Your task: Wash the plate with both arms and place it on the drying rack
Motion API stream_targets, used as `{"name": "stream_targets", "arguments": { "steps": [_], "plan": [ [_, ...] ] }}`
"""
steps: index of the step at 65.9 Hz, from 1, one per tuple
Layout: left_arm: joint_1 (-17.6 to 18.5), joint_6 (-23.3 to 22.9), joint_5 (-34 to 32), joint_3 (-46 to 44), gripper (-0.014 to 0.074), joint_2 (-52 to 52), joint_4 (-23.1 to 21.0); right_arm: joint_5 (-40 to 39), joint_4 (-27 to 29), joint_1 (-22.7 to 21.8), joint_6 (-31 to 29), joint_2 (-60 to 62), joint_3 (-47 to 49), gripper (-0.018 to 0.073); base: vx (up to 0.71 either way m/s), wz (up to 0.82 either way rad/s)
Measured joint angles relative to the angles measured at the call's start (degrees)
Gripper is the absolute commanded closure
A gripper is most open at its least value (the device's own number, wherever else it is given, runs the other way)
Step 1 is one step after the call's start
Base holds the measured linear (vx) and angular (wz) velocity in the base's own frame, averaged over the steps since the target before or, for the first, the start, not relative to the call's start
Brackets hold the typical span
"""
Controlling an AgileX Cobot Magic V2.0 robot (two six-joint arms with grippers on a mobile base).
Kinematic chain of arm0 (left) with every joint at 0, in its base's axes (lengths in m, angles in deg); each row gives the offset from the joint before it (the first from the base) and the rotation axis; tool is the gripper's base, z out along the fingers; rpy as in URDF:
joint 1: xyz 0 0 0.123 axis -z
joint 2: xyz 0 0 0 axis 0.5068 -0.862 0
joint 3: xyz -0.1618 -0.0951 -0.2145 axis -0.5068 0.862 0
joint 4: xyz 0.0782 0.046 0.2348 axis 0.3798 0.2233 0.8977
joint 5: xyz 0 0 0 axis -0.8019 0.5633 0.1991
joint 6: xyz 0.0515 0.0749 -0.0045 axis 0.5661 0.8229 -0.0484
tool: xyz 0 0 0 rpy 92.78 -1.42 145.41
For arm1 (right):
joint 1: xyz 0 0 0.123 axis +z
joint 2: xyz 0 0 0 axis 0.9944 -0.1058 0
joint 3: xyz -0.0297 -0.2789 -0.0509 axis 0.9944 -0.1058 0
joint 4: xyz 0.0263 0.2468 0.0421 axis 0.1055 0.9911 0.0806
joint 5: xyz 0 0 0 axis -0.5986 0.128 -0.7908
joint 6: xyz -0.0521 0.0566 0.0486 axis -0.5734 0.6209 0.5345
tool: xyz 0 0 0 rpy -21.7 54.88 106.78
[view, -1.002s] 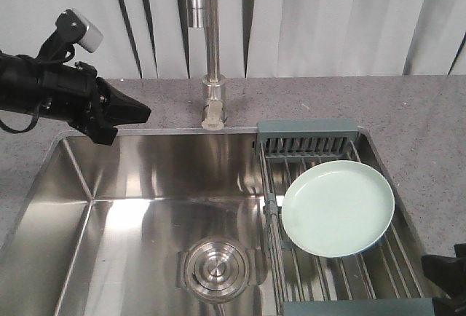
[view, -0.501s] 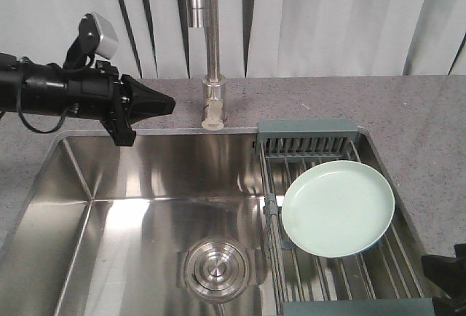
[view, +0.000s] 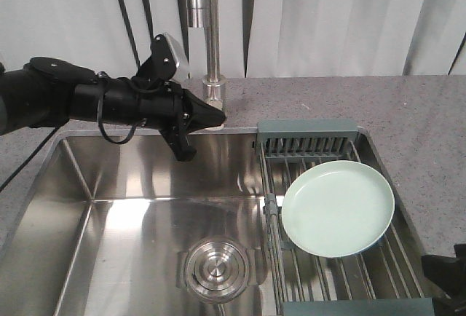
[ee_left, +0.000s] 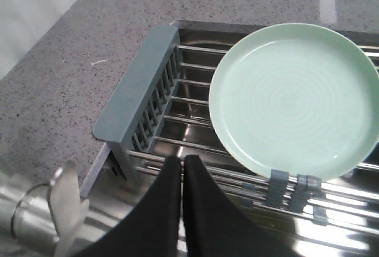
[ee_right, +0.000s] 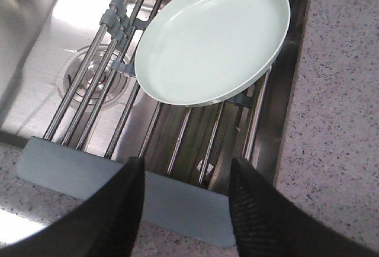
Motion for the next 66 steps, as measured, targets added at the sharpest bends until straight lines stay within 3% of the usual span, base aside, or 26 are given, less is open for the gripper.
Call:
{"name": "stream_targets", "arguments": {
  "steps": [27, 49, 66],
  "plan": [
    [2.5, 0.0, -12.8, -5.6, 0.0603, -5.7, -1.2, 0.0, 0.0, 0.0, 0.0, 0.0, 0.0, 0.0222, 0.00, 0.00],
    [2.8, 1.2, -17.3, -8.8, 0.0603, -6.1, -1.3, 0.0, 0.0, 0.0, 0.0, 0.0, 0.0, 0.0222, 0.00, 0.00],
    [2.5, -1.2, -19.3, -9.5, 0.0603, -4.8, -1.4, 0.0, 0.0, 0.0, 0.0, 0.0, 0.0, 0.0222, 0.00, 0.00]
  ]
}}
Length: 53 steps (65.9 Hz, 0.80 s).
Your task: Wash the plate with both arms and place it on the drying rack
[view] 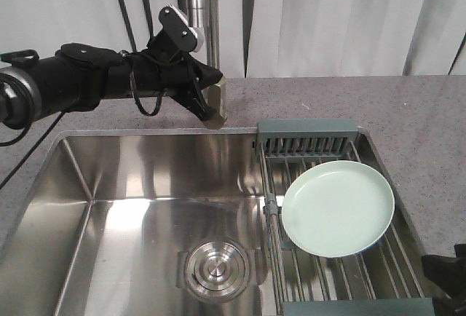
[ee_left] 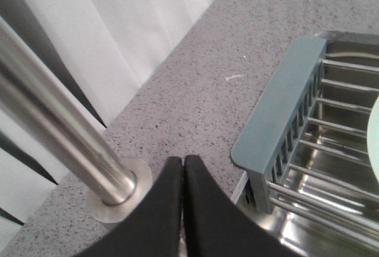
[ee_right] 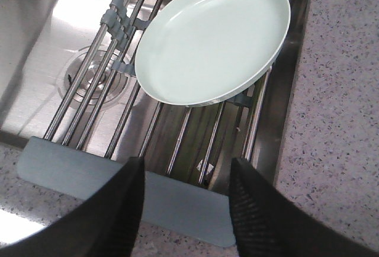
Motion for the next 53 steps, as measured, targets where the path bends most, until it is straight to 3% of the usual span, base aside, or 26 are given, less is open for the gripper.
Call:
{"name": "stream_targets", "arguments": {
  "steps": [9, 14, 26, 37, 45, 53],
  "plan": [
    [-0.5, -9.4, 0.4, 0.0, 0.0603, 4.2, 4.8, 0.0, 0.0, 0.0, 0.0, 0.0, 0.0, 0.0222, 0.00, 0.00],
    [-1.3, -18.3, 1.5, 0.0, 0.0603, 7.0, 10.7, 0.0, 0.0, 0.0, 0.0, 0.0, 0.0, 0.0222, 0.00, 0.00],
    [-3.8, -43.8, 6.7, 0.0, 0.0603, 13.1, 28.1, 0.0, 0.0, 0.0, 0.0, 0.0, 0.0, 0.0222, 0.00, 0.00],
    [-6.2, -63.4, 12.9, 0.5, 0.0603, 18.0, 43.9, 0.0, 0.0, 0.0, 0.0, 0.0, 0.0, 0.0222, 0.00, 0.00],
    [-6.7, -73.6, 13.6, 5.1, 0.0603, 23.9, 53.7, 0.0, 0.0, 0.0, 0.0, 0.0, 0.0, 0.0222, 0.00, 0.00],
    [-6.7, -81.4, 12.5, 12.9, 0.0603, 31.4, 60.1, 0.0, 0.0, 0.0, 0.0, 0.0, 0.0, 0.0222, 0.00, 0.00]
  ]
}}
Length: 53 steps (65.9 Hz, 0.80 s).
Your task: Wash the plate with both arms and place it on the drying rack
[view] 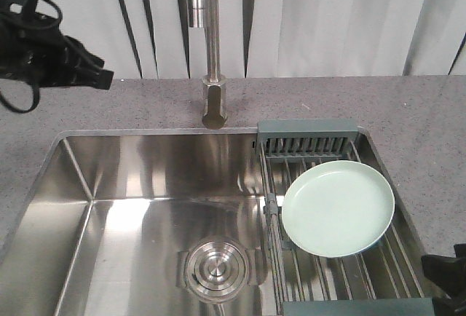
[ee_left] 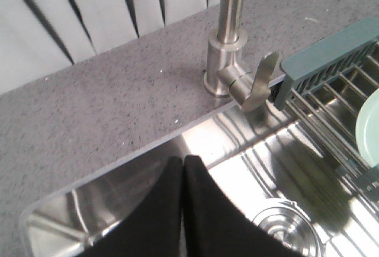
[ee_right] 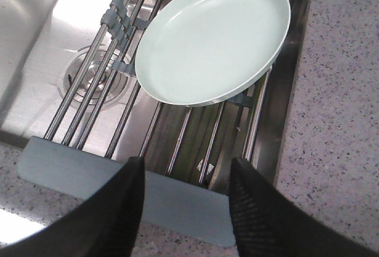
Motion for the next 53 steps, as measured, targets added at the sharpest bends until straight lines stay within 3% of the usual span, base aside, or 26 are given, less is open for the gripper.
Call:
{"name": "stream_targets", "arguments": {
  "steps": [27, 53],
  "plan": [
    [0.0, -22.1, -0.6, 20.3, 0.0603, 21.3, 15.7, 0.0, 0.0, 0.0, 0.0, 0.0, 0.0, 0.0222, 0.00, 0.00],
    [0.0, -24.9, 1.3, 31.1, 0.0603, 36.0, 16.7, 0.0, 0.0, 0.0, 0.0, 0.0, 0.0, 0.0222, 0.00, 0.00]
  ]
}}
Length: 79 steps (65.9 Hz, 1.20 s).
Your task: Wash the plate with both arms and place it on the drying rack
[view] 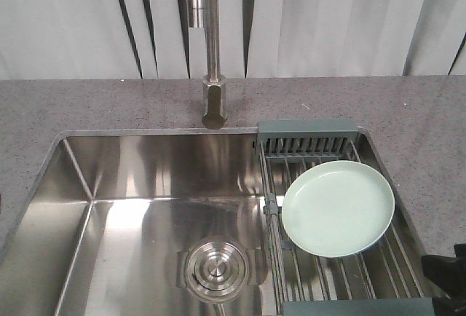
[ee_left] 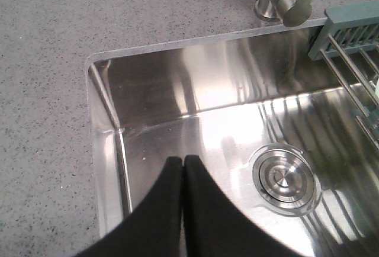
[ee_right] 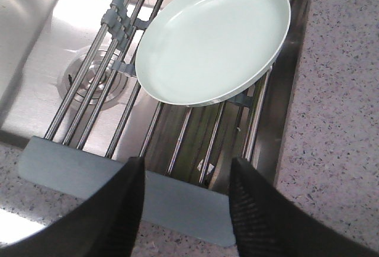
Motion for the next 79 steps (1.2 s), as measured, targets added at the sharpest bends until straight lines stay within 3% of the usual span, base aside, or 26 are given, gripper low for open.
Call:
{"name": "stream_targets", "arguments": {
  "steps": [42, 60, 79],
  "plan": [
    [0.0, -0.1, 1.2, 1.2, 0.0603, 2.7, 0.1, 0.0, 0.0, 0.0, 0.0, 0.0, 0.0, 0.0222, 0.00, 0.00],
    [-0.2, -0.1, -3.2, 9.7, 0.0603, 8.8, 1.1, 0.0, 0.0, 0.0, 0.0, 0.0, 0.0, 0.0222, 0.00, 0.00],
    [-8.3, -0.1, -10.4, 20.6, 0.0603, 22.3, 1.1, 0.0, 0.0, 0.0, 0.0, 0.0, 0.0, 0.0222, 0.00, 0.00]
  ]
}}
